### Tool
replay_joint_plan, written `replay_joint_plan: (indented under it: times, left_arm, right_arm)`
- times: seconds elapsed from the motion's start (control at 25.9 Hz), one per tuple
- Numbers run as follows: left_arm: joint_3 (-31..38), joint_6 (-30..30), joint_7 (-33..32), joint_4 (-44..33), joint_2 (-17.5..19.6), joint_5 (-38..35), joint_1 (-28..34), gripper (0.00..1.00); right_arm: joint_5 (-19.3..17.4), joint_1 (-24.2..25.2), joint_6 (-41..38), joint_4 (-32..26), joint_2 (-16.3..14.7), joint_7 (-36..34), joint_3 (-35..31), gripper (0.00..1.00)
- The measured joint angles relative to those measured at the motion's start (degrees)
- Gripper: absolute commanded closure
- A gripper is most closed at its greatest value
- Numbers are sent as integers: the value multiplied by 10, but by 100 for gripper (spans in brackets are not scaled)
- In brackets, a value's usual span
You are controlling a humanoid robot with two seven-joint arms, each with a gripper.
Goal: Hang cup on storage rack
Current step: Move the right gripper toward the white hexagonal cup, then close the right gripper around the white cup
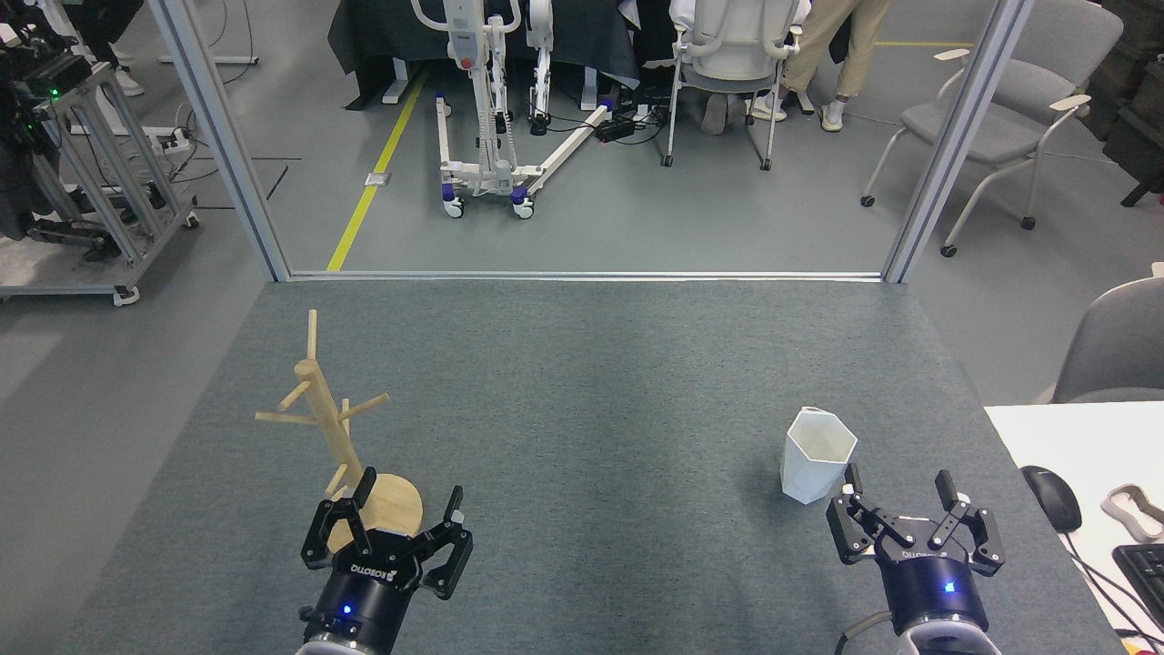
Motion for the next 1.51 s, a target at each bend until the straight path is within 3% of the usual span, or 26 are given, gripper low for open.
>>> replay_joint_plan:
  times: [0.7, 0.85, 1.16, 1.51]
  left_arm:
    - [22, -2, -3, -44, -13, -3, 34, 0]
    - [22, -6, -3, -49, -11, -3, 33, 0]
    - [21, -22, 5, -24, 23, -2, 16, 0]
    - [15, -21, 18, -35, 25, 1, 11, 0]
  right_arm:
    - [-5, -2, -3, 8, -1, 4, 0, 1]
    - [-6, -9, -3, 54, -4, 3, 1, 1]
    - [-10, -98, -6, 193, -17, 2, 20, 1]
    - [-11, -132, -7, 234, -20, -2, 43, 1]
